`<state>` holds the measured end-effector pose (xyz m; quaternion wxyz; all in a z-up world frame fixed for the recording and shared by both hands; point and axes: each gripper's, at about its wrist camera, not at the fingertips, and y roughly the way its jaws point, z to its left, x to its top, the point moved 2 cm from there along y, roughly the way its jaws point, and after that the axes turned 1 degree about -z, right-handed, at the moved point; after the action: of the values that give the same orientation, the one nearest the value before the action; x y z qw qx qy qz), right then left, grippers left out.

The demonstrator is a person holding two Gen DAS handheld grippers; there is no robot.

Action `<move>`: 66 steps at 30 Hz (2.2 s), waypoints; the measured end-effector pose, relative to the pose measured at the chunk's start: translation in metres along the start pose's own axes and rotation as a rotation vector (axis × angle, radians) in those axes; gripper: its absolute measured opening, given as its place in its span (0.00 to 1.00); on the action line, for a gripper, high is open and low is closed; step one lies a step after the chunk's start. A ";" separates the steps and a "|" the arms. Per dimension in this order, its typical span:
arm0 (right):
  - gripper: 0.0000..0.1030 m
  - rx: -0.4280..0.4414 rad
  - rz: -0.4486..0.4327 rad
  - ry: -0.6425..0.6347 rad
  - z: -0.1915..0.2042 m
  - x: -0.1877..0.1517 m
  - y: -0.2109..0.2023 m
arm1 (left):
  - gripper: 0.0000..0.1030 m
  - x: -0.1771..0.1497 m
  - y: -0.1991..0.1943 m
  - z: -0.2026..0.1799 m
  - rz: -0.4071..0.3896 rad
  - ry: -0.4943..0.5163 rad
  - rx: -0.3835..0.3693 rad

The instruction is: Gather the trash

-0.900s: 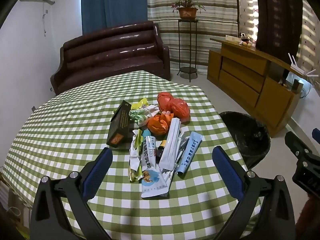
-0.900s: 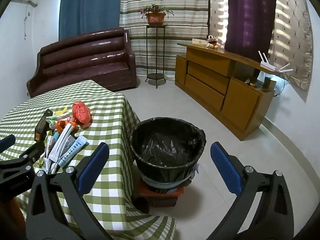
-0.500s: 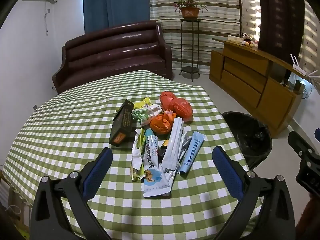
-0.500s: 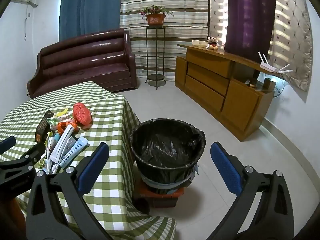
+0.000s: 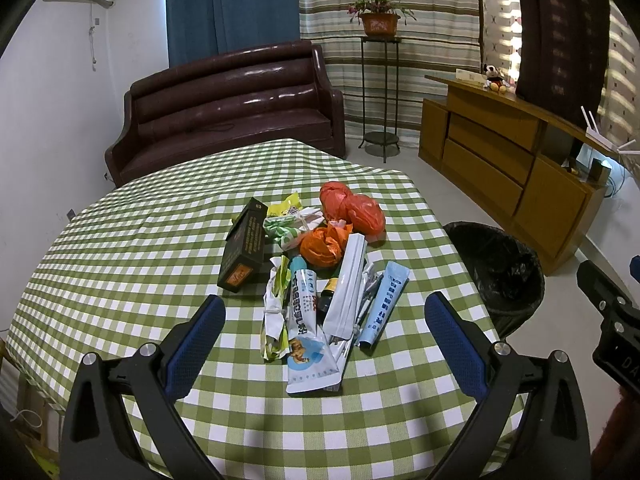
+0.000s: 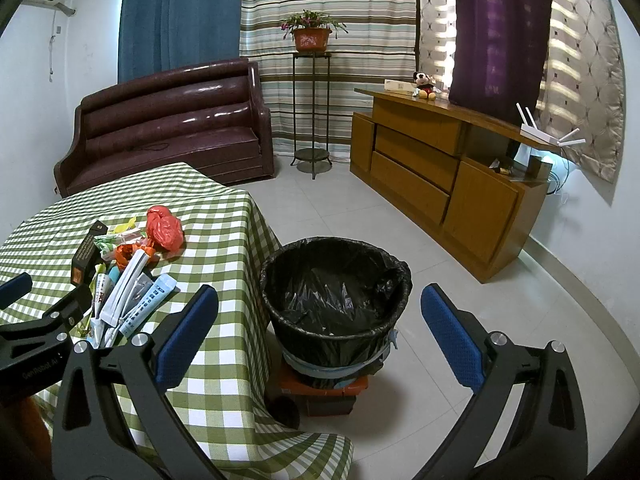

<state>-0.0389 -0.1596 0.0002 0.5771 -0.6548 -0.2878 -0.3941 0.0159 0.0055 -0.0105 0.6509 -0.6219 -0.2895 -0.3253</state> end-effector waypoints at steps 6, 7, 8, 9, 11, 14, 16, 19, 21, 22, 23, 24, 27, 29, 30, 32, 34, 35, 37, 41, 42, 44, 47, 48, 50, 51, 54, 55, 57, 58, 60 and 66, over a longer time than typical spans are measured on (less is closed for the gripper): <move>0.96 0.000 -0.001 -0.001 0.000 0.000 0.000 | 0.95 0.000 0.000 0.000 0.001 0.000 0.001; 0.96 0.000 -0.001 0.000 0.000 0.000 0.000 | 0.95 0.000 0.000 0.000 0.001 0.001 0.000; 0.96 0.000 0.000 0.000 0.000 0.000 0.000 | 0.95 0.000 0.000 0.000 0.001 0.001 0.000; 0.96 0.000 -0.001 0.000 0.000 0.000 0.000 | 0.95 -0.001 0.001 0.000 0.001 0.000 0.001; 0.96 0.000 -0.001 0.000 -0.001 0.000 0.000 | 0.95 -0.001 0.001 0.001 0.002 0.000 0.000; 0.96 0.000 0.000 -0.001 -0.001 0.000 0.000 | 0.95 -0.001 0.001 0.000 0.001 0.000 0.001; 0.96 0.000 0.000 0.000 -0.001 0.000 0.000 | 0.95 -0.002 0.002 0.001 0.002 -0.001 0.001; 0.96 0.000 0.001 0.000 -0.001 0.000 0.000 | 0.95 -0.003 0.002 0.001 0.002 -0.001 0.001; 0.96 -0.001 0.000 -0.001 -0.001 0.000 0.000 | 0.95 -0.003 0.002 0.001 0.003 0.000 0.000; 0.96 0.000 0.000 0.000 -0.001 0.000 0.000 | 0.95 -0.003 0.002 0.001 0.003 0.000 0.001; 0.96 0.000 0.000 0.000 -0.001 0.000 0.000 | 0.95 -0.003 0.002 0.001 0.002 0.000 0.000; 0.96 0.000 0.000 -0.001 -0.001 0.000 0.000 | 0.95 -0.004 0.002 0.001 0.003 -0.001 0.001; 0.96 0.000 0.002 0.000 -0.001 0.000 0.000 | 0.95 -0.003 0.002 0.001 0.003 -0.001 0.002; 0.96 0.000 0.001 0.000 -0.001 0.000 0.000 | 0.95 -0.004 0.002 0.002 0.003 0.000 0.002; 0.96 0.000 0.001 -0.001 -0.001 0.000 0.000 | 0.95 -0.003 0.002 0.001 0.003 0.000 0.002; 0.96 0.000 0.001 -0.001 -0.001 0.000 0.000 | 0.95 -0.003 0.002 0.001 0.004 0.001 0.000; 0.96 0.000 0.002 0.000 -0.001 0.000 0.000 | 0.95 -0.004 0.002 0.002 0.005 0.000 0.001; 0.96 0.000 0.001 -0.001 -0.001 0.000 0.000 | 0.95 -0.005 0.002 0.002 0.005 0.001 0.000; 0.96 0.000 0.001 0.000 -0.001 0.000 0.000 | 0.95 -0.006 0.002 0.003 0.005 0.001 0.001; 0.96 -0.001 0.001 -0.001 -0.001 0.000 0.000 | 0.95 -0.006 0.003 0.003 0.006 0.002 0.001; 0.96 0.000 0.001 0.000 -0.001 0.000 0.000 | 0.95 -0.006 0.003 0.002 0.007 0.001 0.000; 0.96 0.000 0.002 -0.001 -0.001 0.000 0.001 | 0.95 -0.006 0.003 0.003 0.007 0.003 0.000; 0.96 0.000 0.002 -0.001 -0.001 0.000 0.001 | 0.95 -0.006 0.004 0.002 0.008 0.002 0.002; 0.96 -0.001 0.002 -0.002 -0.001 0.000 0.001 | 0.95 -0.006 0.004 0.002 0.008 0.002 0.002; 0.96 0.000 0.002 -0.001 -0.001 0.000 0.001 | 0.95 -0.006 0.004 0.002 0.009 0.002 0.002; 0.96 -0.001 0.002 -0.001 -0.001 0.000 0.001 | 0.95 -0.006 0.004 0.002 0.009 0.002 0.002; 0.96 0.000 0.003 -0.002 -0.001 -0.001 0.001 | 0.95 -0.006 0.004 0.002 0.010 0.002 0.002; 0.96 -0.001 0.002 -0.001 -0.001 -0.001 0.001 | 0.95 -0.006 0.004 0.002 0.009 0.003 0.002; 0.96 0.000 0.003 -0.001 -0.001 0.000 0.001 | 0.95 -0.007 0.004 0.002 0.008 0.001 0.001; 0.96 -0.001 0.003 -0.002 -0.001 0.000 0.001 | 0.95 -0.007 0.004 0.002 0.009 0.002 0.001; 0.96 -0.001 0.003 -0.001 -0.001 0.000 0.001 | 0.95 -0.006 0.004 0.002 0.009 0.002 0.002; 0.96 -0.001 0.003 -0.001 -0.001 0.000 0.001 | 0.95 -0.007 0.005 0.001 0.010 0.003 0.002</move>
<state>-0.0382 -0.1608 -0.0003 0.5770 -0.6558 -0.2871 -0.3930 0.0155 0.0071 -0.0187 0.6534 -0.6223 -0.2857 -0.3228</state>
